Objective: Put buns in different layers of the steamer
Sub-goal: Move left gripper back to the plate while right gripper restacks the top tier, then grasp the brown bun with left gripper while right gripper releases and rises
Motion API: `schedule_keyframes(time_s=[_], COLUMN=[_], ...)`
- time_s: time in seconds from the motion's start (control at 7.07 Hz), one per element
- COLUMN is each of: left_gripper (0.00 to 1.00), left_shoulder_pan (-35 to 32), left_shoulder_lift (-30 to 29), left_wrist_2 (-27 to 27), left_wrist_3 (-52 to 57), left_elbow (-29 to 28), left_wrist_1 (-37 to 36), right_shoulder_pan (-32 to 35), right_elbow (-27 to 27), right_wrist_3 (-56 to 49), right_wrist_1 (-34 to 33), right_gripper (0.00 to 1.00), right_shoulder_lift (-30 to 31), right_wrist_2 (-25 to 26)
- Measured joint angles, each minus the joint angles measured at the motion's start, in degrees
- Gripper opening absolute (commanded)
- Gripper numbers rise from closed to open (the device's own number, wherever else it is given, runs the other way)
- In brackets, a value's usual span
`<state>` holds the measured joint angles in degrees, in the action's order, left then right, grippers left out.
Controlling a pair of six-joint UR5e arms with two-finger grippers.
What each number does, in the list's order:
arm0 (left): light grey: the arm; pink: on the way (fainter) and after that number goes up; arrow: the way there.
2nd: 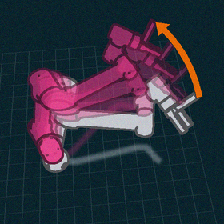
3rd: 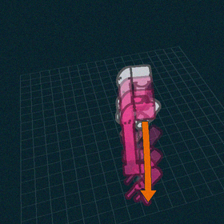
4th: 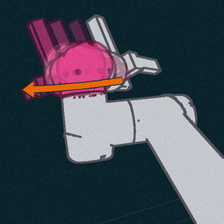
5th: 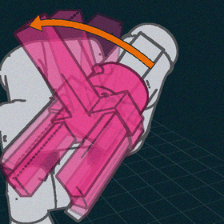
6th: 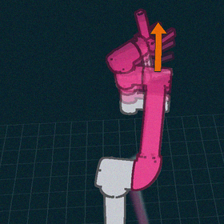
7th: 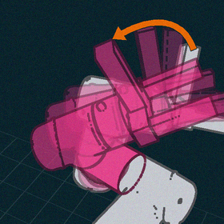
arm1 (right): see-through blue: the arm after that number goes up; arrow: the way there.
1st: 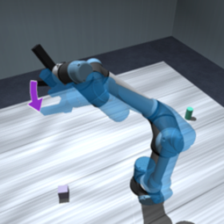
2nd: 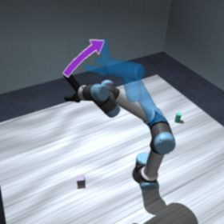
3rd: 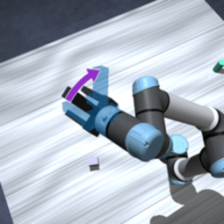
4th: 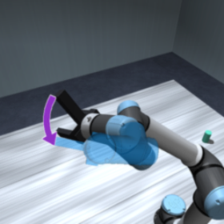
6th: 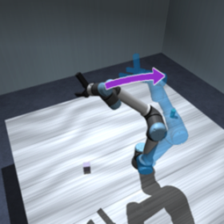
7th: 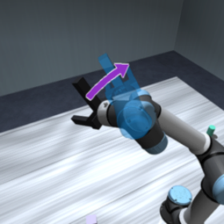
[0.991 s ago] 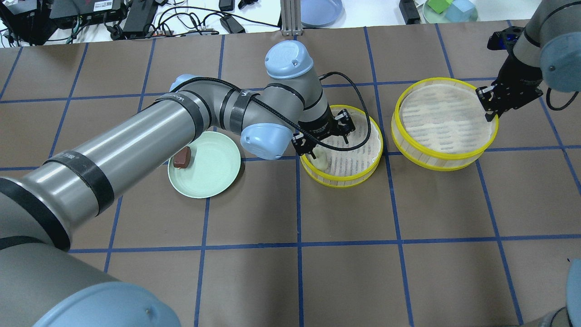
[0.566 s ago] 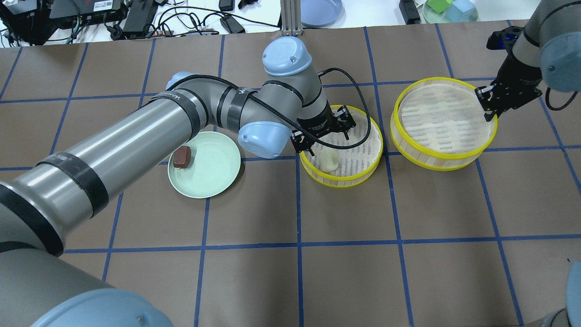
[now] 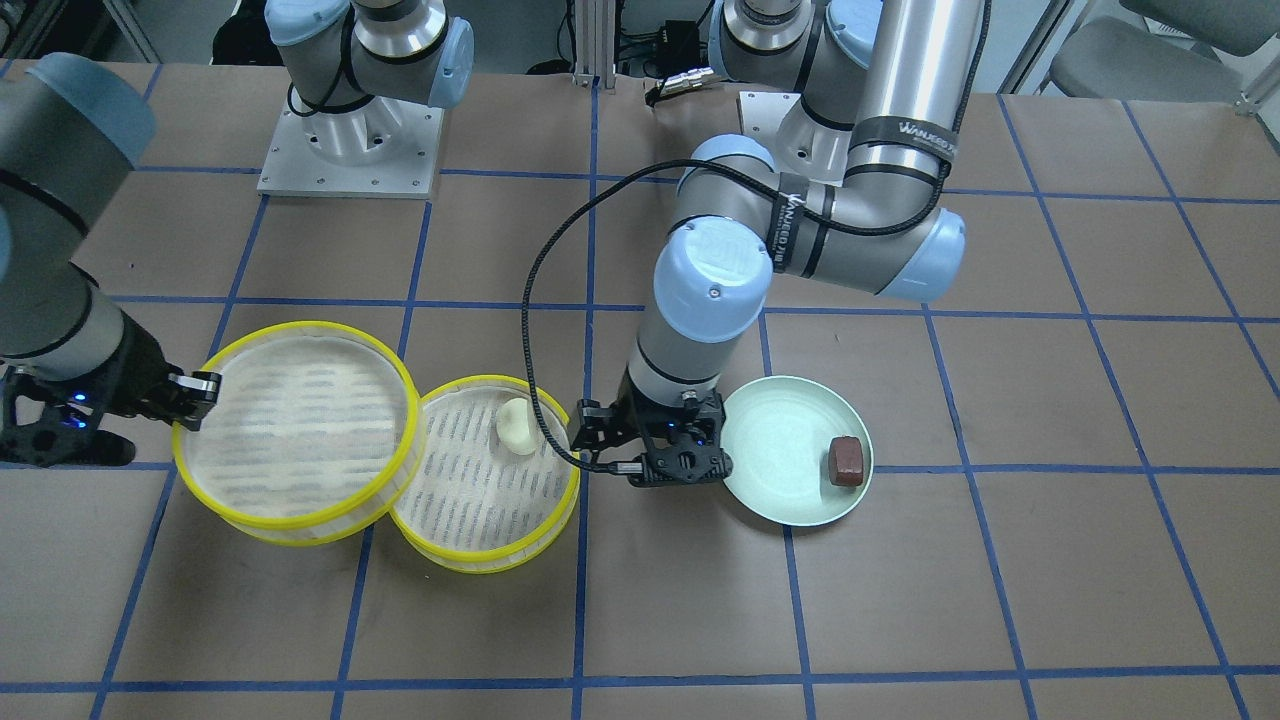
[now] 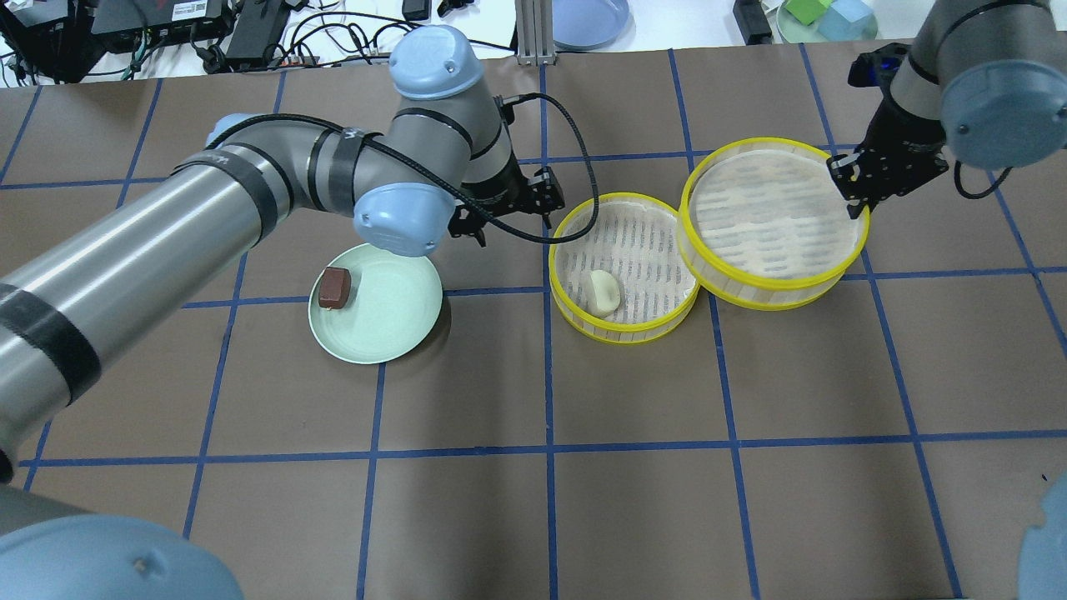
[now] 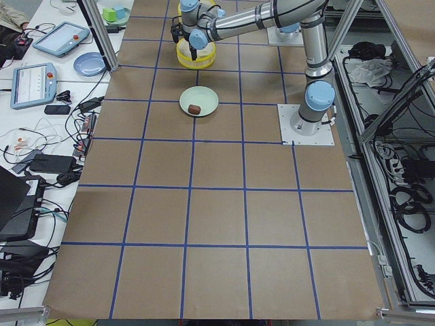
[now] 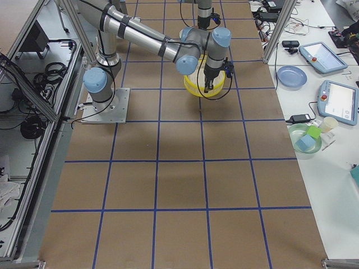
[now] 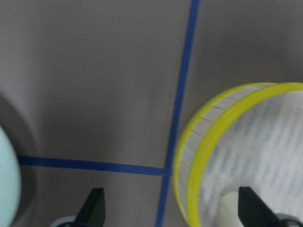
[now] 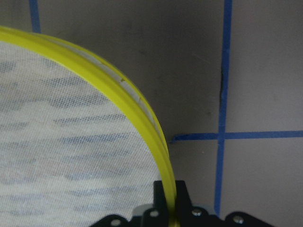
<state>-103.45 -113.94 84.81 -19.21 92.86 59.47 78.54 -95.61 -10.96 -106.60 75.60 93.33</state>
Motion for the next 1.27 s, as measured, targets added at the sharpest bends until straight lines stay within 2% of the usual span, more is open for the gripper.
schedule_keyframes(time_s=[0.28,0.57,1.27], left_gripper=[1.00,1.00,0.99], left_shoulder_pan=[7.07,13.60,15.97], left_shoulder_lift=[2.64,3.54,1.36], left_wrist_2=[5.33,5.82,6.17], left_wrist_3=[14.45,21.66,25.99], left_elbow=[2.85,5.90,9.69], left_wrist_1=[2.05,3.08,2.89], right_shoulder_pan=[8.00,12.88,14.19], right_elbow=[0.09,0.15,-0.01], right_wrist_3=[11.02,15.79,16.51], right_wrist_1=[-0.96,-2.71,-4.23], right_gripper=[0.11,0.11,0.11], right_shoulder_lift=[-1.20,-3.27,-5.19], right_wrist_2=[-2.31,-2.89,-0.47])
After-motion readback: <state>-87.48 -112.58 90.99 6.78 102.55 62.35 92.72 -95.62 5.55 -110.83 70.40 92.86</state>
